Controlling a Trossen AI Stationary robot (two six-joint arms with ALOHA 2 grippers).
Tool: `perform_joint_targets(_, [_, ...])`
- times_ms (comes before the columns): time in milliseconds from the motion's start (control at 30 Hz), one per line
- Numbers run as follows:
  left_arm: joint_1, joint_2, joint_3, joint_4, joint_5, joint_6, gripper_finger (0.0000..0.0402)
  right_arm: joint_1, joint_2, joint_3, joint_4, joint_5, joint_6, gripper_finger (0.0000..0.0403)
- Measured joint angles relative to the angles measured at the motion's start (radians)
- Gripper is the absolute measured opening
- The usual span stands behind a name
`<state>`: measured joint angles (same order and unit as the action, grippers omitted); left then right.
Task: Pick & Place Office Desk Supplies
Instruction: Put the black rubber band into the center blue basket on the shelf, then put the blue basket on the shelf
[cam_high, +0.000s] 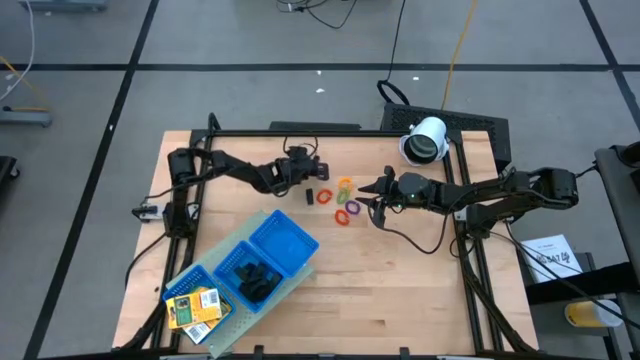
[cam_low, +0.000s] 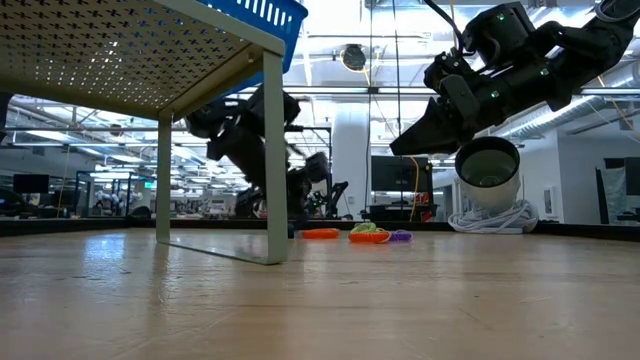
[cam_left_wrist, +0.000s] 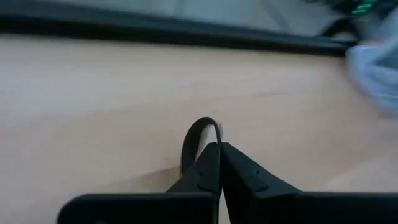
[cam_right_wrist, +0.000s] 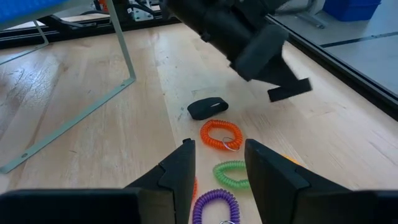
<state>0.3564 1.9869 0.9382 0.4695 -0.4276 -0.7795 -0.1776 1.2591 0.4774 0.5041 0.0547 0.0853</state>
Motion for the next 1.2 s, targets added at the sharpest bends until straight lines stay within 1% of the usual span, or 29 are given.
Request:
perform_joint_targets(167, [-0.013,0.0,0.0,0.251,0.084,0.136,0.0031,0.0,0.0,0.0,0.0,0.0,0.0,0.0128])
perform_joint_targets(267, [-0.022,-0.004,0.0,0.384,0.156,0.178,0.0039,0.0,0.0,0.0,0.0,0.0,0.0,0.0128])
perform_joint_targets(333, [-0.027,-0.02,0.0,0.426,0.215,0.178,0.004,0.0,0.0,0.0,0.0,0.0,0.0,0.0128])
perform_joint_targets(433, [-0.033,-0.074,0.0,0.423,0.301,0.176,0.0041,0.0,0.0,0.0,-0.004,0.0,0.0,0.0128])
perform_joint_targets(533, [-0.033,-0.148,0.0,0.384,0.408,0.175,0.0041,0.0,0.0,0.0,-0.008,0.0,0.0,0.0128])
perform_joint_targets(667, [-0.04,-0.281,0.0,0.312,0.552,0.192,0.0041,0.0,0.0,0.0,-0.008,0.0,0.0,0.0128])
perform_joint_targets(733, [-0.052,-0.353,0.0,0.249,0.591,0.237,0.0041,0.0,0.0,0.0,-0.008,0.0,0.0,0.0128])
perform_joint_targets(833, [-0.085,-0.449,0.001,0.113,0.565,0.334,0.0042,0.0,0.0,0.0,-0.008,0.001,0.0,0.0128])
perform_joint_targets(900, [-0.112,-0.489,0.001,-0.013,0.51,0.392,0.0042,0.0,0.0,0.0,-0.007,0.001,0.0,0.0128])
perform_joint_targets(933, [-0.128,-0.497,0.001,-0.072,0.465,0.409,0.0042,0.0,0.0,0.0,-0.006,0.001,0.0,0.0128])
perform_joint_targets(1033, [-0.174,-0.493,0.0,-0.229,0.283,0.375,0.0042,0.0,0.0,0.0,-0.003,0.001,0.0,0.0128])
perform_joint_targets(1100, [-0.197,-0.468,0.0,-0.289,0.184,0.35,0.0044,0.0,0.0,0.0,-0.001,0.001,0.0,0.0128])
perform_joint_targets(1133, [-0.205,-0.455,0.0,-0.323,0.152,0.334,0.0046,0.0,0.0,0.0,-0.001,0.001,0.0,0.0128])
perform_joint_targets(1200, [-0.216,-0.422,-0.001,-0.403,0.119,0.285,0.0059,0.0,0.0,0.0,0.0,0.001,0.0,0.0128])
